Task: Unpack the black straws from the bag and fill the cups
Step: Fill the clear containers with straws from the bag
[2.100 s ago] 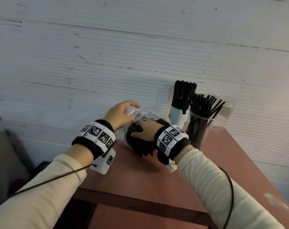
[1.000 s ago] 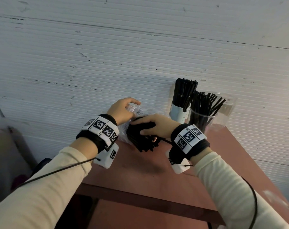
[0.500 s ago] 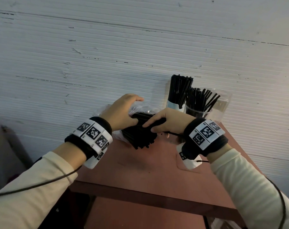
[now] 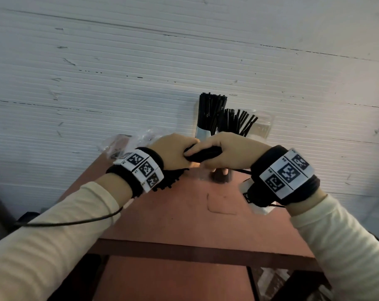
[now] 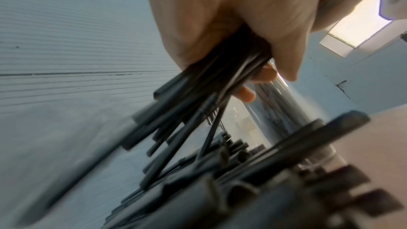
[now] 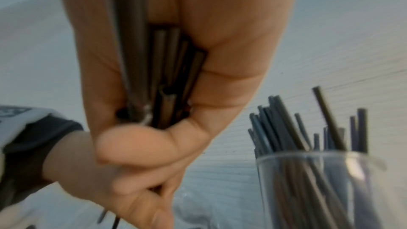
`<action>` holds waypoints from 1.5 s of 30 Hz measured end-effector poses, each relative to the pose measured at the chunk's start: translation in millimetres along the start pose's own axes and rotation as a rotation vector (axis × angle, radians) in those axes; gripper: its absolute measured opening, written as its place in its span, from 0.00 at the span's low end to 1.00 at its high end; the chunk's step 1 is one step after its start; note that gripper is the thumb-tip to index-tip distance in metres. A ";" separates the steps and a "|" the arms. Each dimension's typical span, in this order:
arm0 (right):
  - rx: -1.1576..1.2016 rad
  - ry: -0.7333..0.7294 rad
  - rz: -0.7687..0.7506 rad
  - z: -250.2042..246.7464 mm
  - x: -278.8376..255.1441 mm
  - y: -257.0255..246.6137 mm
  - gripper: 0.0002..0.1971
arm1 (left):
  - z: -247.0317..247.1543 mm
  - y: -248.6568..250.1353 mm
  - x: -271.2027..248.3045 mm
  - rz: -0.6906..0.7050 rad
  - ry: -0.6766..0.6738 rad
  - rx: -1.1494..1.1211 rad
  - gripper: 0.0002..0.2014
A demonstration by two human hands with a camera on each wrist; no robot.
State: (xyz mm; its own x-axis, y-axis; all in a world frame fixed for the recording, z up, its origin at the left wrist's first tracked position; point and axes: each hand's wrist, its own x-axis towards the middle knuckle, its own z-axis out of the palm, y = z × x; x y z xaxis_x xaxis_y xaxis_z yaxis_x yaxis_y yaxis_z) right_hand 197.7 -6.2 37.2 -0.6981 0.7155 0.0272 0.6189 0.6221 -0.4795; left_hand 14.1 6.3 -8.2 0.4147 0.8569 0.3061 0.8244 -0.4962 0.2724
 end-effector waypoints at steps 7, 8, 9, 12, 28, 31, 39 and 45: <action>-0.074 0.454 -0.072 -44.6 -33.4 -5.7 0.20 | -8.5 14.7 8.0 -0.172 0.154 -0.319 0.10; -0.033 0.540 -0.104 -48.6 -35.6 -8.7 0.19 | -9.2 16.4 9.1 -0.174 0.195 -0.374 0.11; 0.015 0.624 -0.143 -51.7 -36.1 -11.9 0.19 | -10.0 19.5 10.5 -0.165 0.226 -0.429 0.12; 0.151 0.774 -0.265 -55.2 -33.2 -25.1 0.20 | -10.3 31.0 14.7 -0.119 0.239 -0.607 0.16; -0.054 0.582 -0.187 -11.3 0.1 -18.8 0.20 | 28.8 48.3 13.7 -0.099 0.029 -0.988 0.06; -0.109 0.544 -0.197 -8.4 4.1 -12.9 0.08 | 29.8 47.1 12.6 -0.104 -0.026 -0.985 0.04; -0.106 0.677 -0.181 2.7 12.5 3.0 0.05 | 37.3 39.0 10.4 -0.187 -0.113 -0.986 0.09; -0.116 0.697 -0.160 5.2 13.7 7.1 0.04 | 44.2 32.9 11.7 -0.253 -0.283 -0.881 0.05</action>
State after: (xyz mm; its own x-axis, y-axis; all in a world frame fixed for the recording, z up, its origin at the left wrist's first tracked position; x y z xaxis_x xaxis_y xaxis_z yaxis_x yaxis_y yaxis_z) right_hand 190.7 6.3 29.6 -0.4152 0.6254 0.6607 0.5900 0.7379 -0.3277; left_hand 63.1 6.2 -35.9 0.4366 0.8979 -0.0563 0.3646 -0.1195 0.9234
